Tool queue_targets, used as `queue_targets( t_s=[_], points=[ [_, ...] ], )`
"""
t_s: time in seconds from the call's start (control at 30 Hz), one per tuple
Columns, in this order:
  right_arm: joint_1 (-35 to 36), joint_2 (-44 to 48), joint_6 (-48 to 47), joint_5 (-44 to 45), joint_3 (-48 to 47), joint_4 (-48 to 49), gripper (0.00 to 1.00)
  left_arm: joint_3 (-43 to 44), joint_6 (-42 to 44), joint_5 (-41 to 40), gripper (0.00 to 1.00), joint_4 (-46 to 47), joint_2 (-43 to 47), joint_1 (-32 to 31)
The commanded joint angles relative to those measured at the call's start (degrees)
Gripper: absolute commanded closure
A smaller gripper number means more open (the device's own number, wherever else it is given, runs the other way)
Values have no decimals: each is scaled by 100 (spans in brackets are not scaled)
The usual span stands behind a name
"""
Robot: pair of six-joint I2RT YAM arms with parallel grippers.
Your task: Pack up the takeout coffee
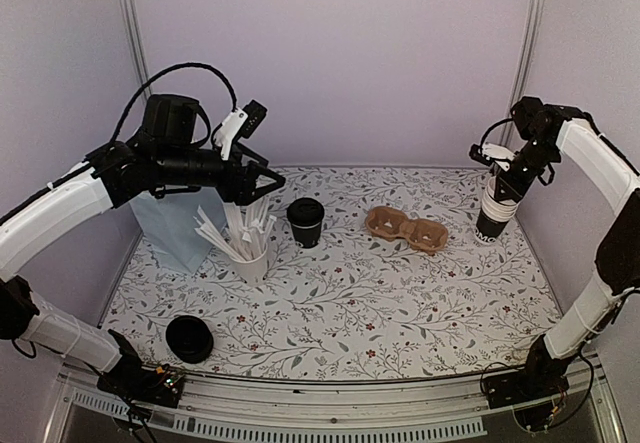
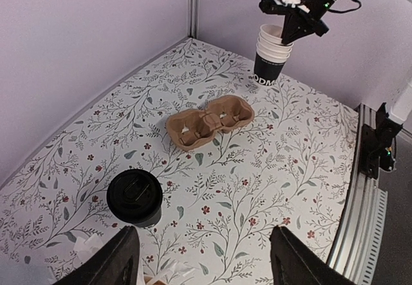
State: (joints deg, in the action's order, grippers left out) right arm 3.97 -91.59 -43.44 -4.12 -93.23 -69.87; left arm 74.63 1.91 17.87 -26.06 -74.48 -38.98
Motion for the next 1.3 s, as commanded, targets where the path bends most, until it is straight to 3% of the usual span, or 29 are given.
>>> queue_targets(
  t_s=[0.0,0.03,0.1,0.17,0.2,0.27,0.33,0.4,0.47,0.53,0.57,0.63,0.83,1.07,1.27],
  points=[
    [-163,-84,-102,-640,-324,-562,100,-44,11,101,28,147,125,-63],
    [-233,-159,-294,-709,-530,-537,100,-59,11,96,28,143,141,-63],
    [-159,-217,211,1001,-236,258,100,-92,11,83,28,145,168,-66],
    [-339,-328,-76,-512,-787,-565,100,-121,2,70,28,145,195,-68],
    [-483,-371,-204,-566,-958,-432,100,-146,2,70,28,141,211,-66],
    [-353,-377,143,541,-774,-178,100,-187,-4,56,28,161,237,-73],
    [-438,-511,-211,-602,-1182,-746,100,-218,-13,63,28,190,240,-76],
    [-486,-508,155,228,-994,-190,100,-248,-31,76,28,238,245,-75],
    [-575,-661,-122,-593,-1244,-814,100,-289,-41,92,28,285,254,-83],
    [-546,-579,154,405,-911,45,100,-298,-51,95,28,284,251,-94],
    [-540,-577,181,671,-917,-107,100,-306,-48,94,28,291,256,-98],
    [-658,-714,-10,74,-1169,-332,100,-304,-46,90,28,283,258,-92],
    [-567,-635,151,315,-1508,-433,100,-309,-64,53,28,277,285,-93],
    [239,-320,77,382,-1998,-807,100,-129,-87,-5,28,80,232,-101],
    [1399,154,58,113,-1130,-445,100,54,-167,-330,28,-518,336,-101]
  ],
)
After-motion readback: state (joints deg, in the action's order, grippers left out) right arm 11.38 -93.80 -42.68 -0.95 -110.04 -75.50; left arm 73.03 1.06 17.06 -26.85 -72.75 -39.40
